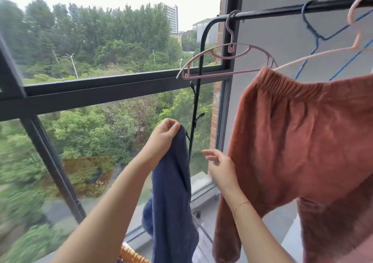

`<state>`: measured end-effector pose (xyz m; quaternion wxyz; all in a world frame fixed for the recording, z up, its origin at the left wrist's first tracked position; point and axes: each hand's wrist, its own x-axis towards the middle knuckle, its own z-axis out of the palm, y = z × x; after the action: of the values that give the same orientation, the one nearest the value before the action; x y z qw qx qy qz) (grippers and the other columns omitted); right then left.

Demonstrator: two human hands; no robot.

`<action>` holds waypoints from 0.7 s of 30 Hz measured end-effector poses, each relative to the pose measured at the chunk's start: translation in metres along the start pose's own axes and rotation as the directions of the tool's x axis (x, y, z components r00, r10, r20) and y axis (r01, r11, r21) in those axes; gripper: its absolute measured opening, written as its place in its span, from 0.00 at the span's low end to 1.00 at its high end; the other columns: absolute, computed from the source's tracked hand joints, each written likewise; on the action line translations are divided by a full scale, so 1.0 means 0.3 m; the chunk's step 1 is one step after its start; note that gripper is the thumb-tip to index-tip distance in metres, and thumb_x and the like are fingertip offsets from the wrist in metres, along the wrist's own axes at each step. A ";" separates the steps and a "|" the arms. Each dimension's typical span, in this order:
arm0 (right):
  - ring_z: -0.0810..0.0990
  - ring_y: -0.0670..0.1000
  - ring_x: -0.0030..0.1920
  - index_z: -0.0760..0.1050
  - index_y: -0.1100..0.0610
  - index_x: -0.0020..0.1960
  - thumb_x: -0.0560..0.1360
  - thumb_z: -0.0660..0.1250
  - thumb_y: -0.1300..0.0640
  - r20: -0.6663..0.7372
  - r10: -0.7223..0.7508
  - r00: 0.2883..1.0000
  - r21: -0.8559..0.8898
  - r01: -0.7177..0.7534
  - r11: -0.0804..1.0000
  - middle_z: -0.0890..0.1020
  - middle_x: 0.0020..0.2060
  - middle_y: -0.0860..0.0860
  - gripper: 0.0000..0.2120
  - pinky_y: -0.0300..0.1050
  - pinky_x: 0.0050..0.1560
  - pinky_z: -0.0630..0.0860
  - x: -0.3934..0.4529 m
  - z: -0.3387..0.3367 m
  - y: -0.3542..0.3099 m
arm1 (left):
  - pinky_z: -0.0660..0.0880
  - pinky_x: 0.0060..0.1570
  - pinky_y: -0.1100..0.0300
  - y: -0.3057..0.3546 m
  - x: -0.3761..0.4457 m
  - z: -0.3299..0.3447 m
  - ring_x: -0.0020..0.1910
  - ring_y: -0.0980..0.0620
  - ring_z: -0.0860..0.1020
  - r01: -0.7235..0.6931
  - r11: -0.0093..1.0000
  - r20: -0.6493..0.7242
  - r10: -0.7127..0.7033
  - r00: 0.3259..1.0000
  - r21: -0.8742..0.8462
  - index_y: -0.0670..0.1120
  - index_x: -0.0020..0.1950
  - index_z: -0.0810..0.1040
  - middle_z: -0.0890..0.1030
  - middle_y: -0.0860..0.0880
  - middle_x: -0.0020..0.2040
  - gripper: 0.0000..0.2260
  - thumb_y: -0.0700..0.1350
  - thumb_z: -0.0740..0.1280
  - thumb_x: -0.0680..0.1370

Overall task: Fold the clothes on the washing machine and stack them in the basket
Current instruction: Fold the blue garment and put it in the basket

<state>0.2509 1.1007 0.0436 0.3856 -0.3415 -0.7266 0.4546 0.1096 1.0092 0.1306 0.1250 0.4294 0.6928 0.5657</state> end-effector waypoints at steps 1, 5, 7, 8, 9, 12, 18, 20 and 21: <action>0.77 0.45 0.49 0.79 0.51 0.55 0.69 0.57 0.74 0.077 0.014 0.997 -0.001 -0.014 1.000 0.79 0.47 0.42 0.25 0.31 0.40 0.72 -0.010 0.029 0.002 | 0.66 0.34 0.74 0.015 -0.009 -0.026 0.38 0.60 0.70 0.000 1.000 -0.006 0.000 1.000 -0.019 0.47 0.48 0.74 0.74 0.53 0.39 0.05 0.44 0.60 0.82; 0.74 0.43 0.58 0.73 0.42 0.60 0.71 0.66 0.70 0.411 0.030 0.911 0.080 -0.069 0.994 0.77 0.58 0.45 0.27 0.26 0.44 0.71 -0.069 0.173 -0.001 | 0.68 0.36 0.74 0.047 -0.069 -0.158 0.33 0.65 0.72 0.031 0.993 -0.011 -0.032 0.999 -0.113 0.48 0.45 0.74 0.75 0.54 0.36 0.07 0.43 0.61 0.82; 0.70 0.42 0.65 0.69 0.40 0.65 0.70 0.71 0.67 0.526 -0.013 0.850 0.083 -0.036 0.996 0.74 0.64 0.44 0.31 0.26 0.52 0.68 -0.105 0.255 -0.003 | 0.70 0.42 0.65 0.048 -0.112 -0.233 0.37 0.59 0.72 0.061 0.981 0.029 -0.057 0.998 -0.183 0.49 0.43 0.75 0.75 0.53 0.36 0.08 0.45 0.61 0.82; 0.69 0.41 0.66 0.67 0.40 0.67 0.69 0.71 0.67 0.564 -0.025 0.826 0.084 -0.027 0.996 0.73 0.66 0.42 0.34 0.24 0.53 0.67 -0.123 0.289 -0.002 | 0.69 0.43 0.62 0.055 -0.134 -0.263 0.38 0.57 0.72 0.069 0.977 0.044 -0.061 0.997 -0.202 0.48 0.43 0.75 0.76 0.53 0.36 0.08 0.45 0.61 0.82; 0.68 0.40 0.66 0.67 0.42 0.69 0.69 0.71 0.67 0.607 -0.033 0.794 0.079 -0.020 0.997 0.73 0.66 0.42 0.35 0.22 0.51 0.66 -0.145 0.327 -0.005 | 0.69 0.43 0.60 0.057 -0.161 -0.301 0.38 0.56 0.72 0.071 0.973 0.047 -0.062 0.997 -0.219 0.48 0.43 0.75 0.76 0.53 0.35 0.09 0.45 0.61 0.82; 0.76 0.42 0.55 0.76 0.54 0.62 0.68 0.68 0.65 0.685 -0.007 0.728 0.022 -0.011 1.000 0.81 0.56 0.51 0.22 0.30 0.47 0.71 -0.222 0.450 -0.043 | 0.70 0.42 0.62 0.058 -0.250 -0.433 0.36 0.58 0.73 0.054 0.969 -0.022 -0.061 0.998 -0.239 0.49 0.43 0.75 0.77 0.54 0.34 0.08 0.46 0.60 0.82; 0.70 0.52 0.36 0.63 0.49 0.30 0.71 0.64 0.61 0.342 -0.173 0.924 -0.006 0.186 0.983 0.69 0.32 0.48 0.15 0.47 0.38 0.63 -0.388 0.660 -0.132 | 0.74 0.36 0.66 -0.043 -0.467 -0.741 0.34 0.58 0.75 0.076 0.947 -0.303 -0.175 0.937 -0.312 0.47 0.45 0.74 0.77 0.52 0.35 0.09 0.44 0.58 0.83; 0.69 0.49 0.34 0.66 0.51 0.32 0.74 0.66 0.64 0.223 -0.148 0.964 0.044 0.141 0.989 0.71 0.32 0.48 0.15 0.45 0.36 0.62 -0.424 0.689 -0.172 | 0.75 0.36 0.66 -0.101 -0.565 -0.841 0.36 0.56 0.76 0.093 0.934 -0.366 -0.225 0.903 -0.345 0.46 0.47 0.74 0.77 0.49 0.38 0.08 0.45 0.58 0.83; 0.68 0.51 0.33 0.67 0.53 0.33 0.74 0.66 0.63 0.182 -0.141 0.973 0.064 0.131 0.989 0.72 0.31 0.48 0.14 0.47 0.36 0.61 -0.448 0.712 -0.184 | 0.75 0.36 0.65 -0.130 -0.624 -0.890 0.36 0.55 0.76 0.110 0.931 -0.381 -0.248 0.891 -0.349 0.46 0.48 0.74 0.77 0.48 0.39 0.08 0.46 0.59 0.82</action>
<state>0.1198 0.8826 -0.0007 0.3548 -0.2369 -0.7693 0.4756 0.0283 0.6909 0.1252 0.0932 0.2059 0.6401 0.7343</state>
